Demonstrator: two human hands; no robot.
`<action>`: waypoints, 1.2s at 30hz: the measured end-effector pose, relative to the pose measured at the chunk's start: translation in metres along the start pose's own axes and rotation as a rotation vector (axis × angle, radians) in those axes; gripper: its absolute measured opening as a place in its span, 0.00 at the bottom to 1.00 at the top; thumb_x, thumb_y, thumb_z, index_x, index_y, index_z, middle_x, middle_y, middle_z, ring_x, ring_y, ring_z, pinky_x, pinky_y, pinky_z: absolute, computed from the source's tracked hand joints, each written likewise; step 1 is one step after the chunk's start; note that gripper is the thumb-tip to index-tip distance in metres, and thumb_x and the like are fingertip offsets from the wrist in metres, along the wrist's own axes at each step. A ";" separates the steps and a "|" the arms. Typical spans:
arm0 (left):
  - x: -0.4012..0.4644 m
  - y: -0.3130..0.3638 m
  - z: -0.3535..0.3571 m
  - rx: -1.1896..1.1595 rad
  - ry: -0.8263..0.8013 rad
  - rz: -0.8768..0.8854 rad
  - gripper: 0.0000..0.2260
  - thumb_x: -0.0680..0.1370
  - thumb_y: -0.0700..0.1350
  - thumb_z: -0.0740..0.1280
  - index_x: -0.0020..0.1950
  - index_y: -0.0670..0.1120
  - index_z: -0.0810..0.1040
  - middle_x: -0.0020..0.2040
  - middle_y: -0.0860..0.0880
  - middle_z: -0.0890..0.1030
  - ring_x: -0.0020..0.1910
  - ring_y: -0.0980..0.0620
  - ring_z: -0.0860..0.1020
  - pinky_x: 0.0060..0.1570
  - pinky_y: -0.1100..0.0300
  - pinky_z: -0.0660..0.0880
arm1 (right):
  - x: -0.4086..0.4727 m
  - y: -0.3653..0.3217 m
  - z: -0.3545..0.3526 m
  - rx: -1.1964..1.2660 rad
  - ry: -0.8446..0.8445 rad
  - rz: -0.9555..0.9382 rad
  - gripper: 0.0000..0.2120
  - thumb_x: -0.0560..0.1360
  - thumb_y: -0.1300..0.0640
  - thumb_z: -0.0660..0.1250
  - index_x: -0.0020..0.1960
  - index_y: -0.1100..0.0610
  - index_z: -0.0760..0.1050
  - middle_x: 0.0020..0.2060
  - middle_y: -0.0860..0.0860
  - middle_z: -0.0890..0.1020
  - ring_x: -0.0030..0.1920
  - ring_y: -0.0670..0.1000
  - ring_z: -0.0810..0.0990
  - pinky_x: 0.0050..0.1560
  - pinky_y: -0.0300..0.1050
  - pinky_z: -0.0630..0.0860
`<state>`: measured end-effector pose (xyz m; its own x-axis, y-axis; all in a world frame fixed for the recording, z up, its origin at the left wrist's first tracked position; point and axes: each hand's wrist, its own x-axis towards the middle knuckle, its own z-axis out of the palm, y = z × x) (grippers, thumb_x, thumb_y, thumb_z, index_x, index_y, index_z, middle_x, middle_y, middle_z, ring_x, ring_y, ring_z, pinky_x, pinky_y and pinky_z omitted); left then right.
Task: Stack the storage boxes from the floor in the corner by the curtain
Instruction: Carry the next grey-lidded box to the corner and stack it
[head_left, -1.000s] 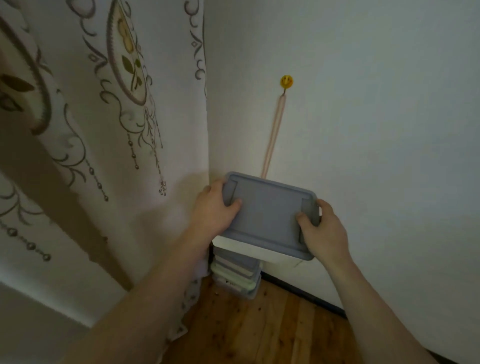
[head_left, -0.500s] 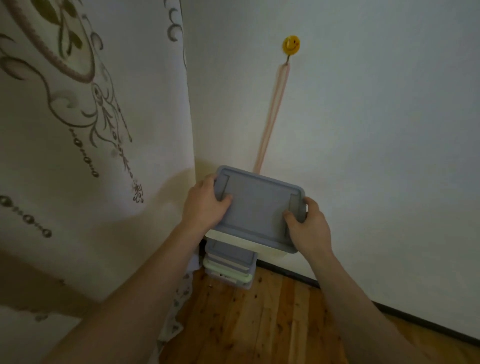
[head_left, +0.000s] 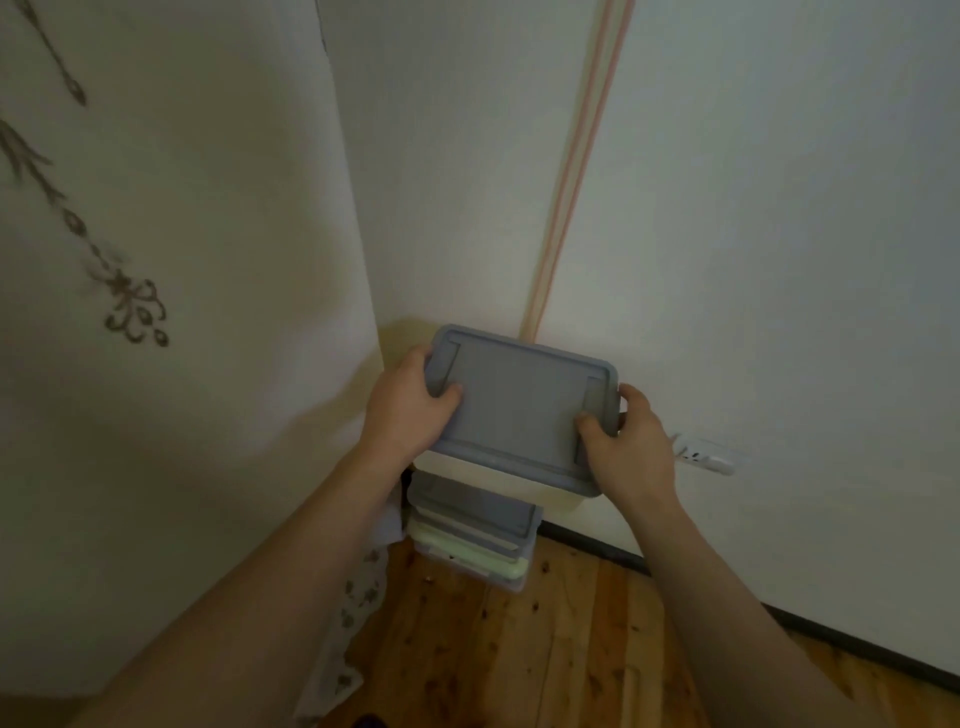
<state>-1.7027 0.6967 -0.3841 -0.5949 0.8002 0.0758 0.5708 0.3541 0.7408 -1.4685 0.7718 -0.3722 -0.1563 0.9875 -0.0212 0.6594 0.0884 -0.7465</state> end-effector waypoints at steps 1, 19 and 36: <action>0.002 -0.011 0.009 -0.006 0.008 0.009 0.25 0.74 0.53 0.70 0.69 0.47 0.72 0.61 0.47 0.79 0.57 0.45 0.78 0.49 0.58 0.72 | 0.003 0.008 0.010 0.004 0.007 -0.002 0.29 0.77 0.47 0.66 0.75 0.53 0.64 0.59 0.55 0.79 0.49 0.52 0.77 0.47 0.42 0.71; 0.030 -0.154 0.133 -0.104 0.092 0.176 0.19 0.74 0.49 0.72 0.64 0.47 0.77 0.59 0.48 0.81 0.50 0.55 0.75 0.41 0.70 0.62 | 0.033 0.141 0.148 0.037 0.124 -0.057 0.31 0.76 0.44 0.66 0.75 0.52 0.64 0.60 0.55 0.79 0.55 0.56 0.79 0.53 0.50 0.77; 0.040 -0.170 0.142 -0.056 0.098 0.176 0.20 0.73 0.53 0.72 0.64 0.49 0.76 0.59 0.49 0.81 0.55 0.50 0.78 0.48 0.65 0.66 | 0.034 0.153 0.163 0.076 0.138 -0.064 0.31 0.74 0.42 0.66 0.74 0.50 0.66 0.61 0.54 0.79 0.57 0.57 0.79 0.58 0.58 0.77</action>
<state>-1.7431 0.7370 -0.6019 -0.5427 0.7954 0.2699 0.6398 0.1832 0.7464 -1.4931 0.7978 -0.5958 -0.0906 0.9892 0.1155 0.5928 0.1467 -0.7918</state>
